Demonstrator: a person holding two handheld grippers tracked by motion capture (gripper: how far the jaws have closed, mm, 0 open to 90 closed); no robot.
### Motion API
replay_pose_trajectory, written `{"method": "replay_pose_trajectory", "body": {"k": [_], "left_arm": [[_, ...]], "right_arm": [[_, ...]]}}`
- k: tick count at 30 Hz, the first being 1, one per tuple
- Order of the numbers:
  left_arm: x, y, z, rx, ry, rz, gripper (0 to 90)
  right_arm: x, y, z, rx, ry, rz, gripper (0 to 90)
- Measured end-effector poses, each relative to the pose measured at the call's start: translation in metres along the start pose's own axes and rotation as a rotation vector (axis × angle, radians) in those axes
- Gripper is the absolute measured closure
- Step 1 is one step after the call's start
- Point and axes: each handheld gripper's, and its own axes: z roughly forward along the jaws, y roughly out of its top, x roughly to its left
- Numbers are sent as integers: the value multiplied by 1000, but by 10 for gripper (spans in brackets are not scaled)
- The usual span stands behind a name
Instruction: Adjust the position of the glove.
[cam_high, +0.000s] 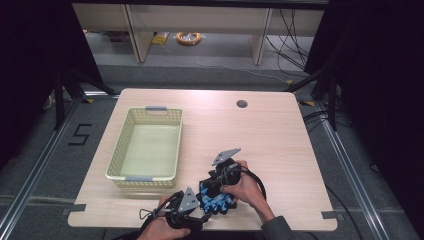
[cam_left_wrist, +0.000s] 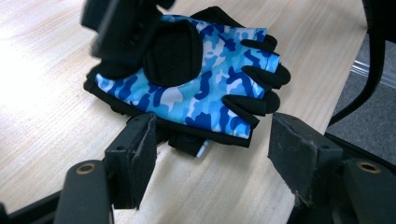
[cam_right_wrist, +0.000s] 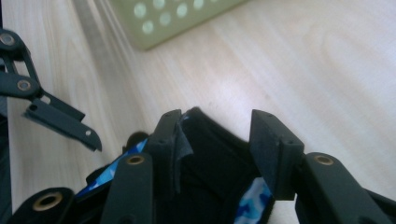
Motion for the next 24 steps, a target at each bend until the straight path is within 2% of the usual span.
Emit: {"method": "replay_pose_trajectory", "body": {"k": [1,2,3,4,5,7,8,9,10,11,13,14,16,17,19,20,21,23,24], "left_arm": [[2,0,0,2,-5,20,324],[1,-1,1,0,10,-5,324],[3,-1,2,-3,11,3,329],[4,-2,2,0,12,-7,335],[6,-2,1,9,30,6,337],[8,-2,1,0,34,-16,351],[8,-2,1,-8,29,-28,356],[8,-2,2,-15,6,-29,365],[9,-1,0,-1,2,-3,386],[8,-2,1,-1,11,-5,418],[8,-2,0,10,25,26,429],[5,-3,1,-1,17,2,453],[4,-4,2,12,-5,18,495],[3,-4,2,7,6,26,514],[2,-4,3,10,-9,28,569],[1,-4,3,10,3,50,587],[0,-4,4,10,-12,40,612],[1,-4,4,39,-2,72,663],[-1,-4,6,24,-13,57,706]], "right_arm": [[-1,-1,1,20,16,-1,532],[-1,-1,1,20,16,-1,532],[-1,-1,0,20,14,-3,532],[-1,-2,-1,28,28,2,532],[0,-3,-1,35,24,16,525],[-2,-4,-3,48,42,8,498],[-2,-5,-3,58,51,19,497],[-2,-6,-3,66,54,24,504],[-3,-8,-3,68,47,6,527],[-4,-10,-3,90,67,11,563],[-6,-10,-3,89,71,2,574],[-8,-11,-3,82,77,-9,599],[-9,-12,-2,82,95,-13,618],[-10,-12,-2,89,92,-28,627],[-11,-12,-1,93,90,-28,647],[-11,-12,-1,91,93,-32,655],[-12,-13,-1,91,88,-32,670],[-12,-13,0,92,94,-25,696],[-12,-13,0,89,91,-26,712]]}}
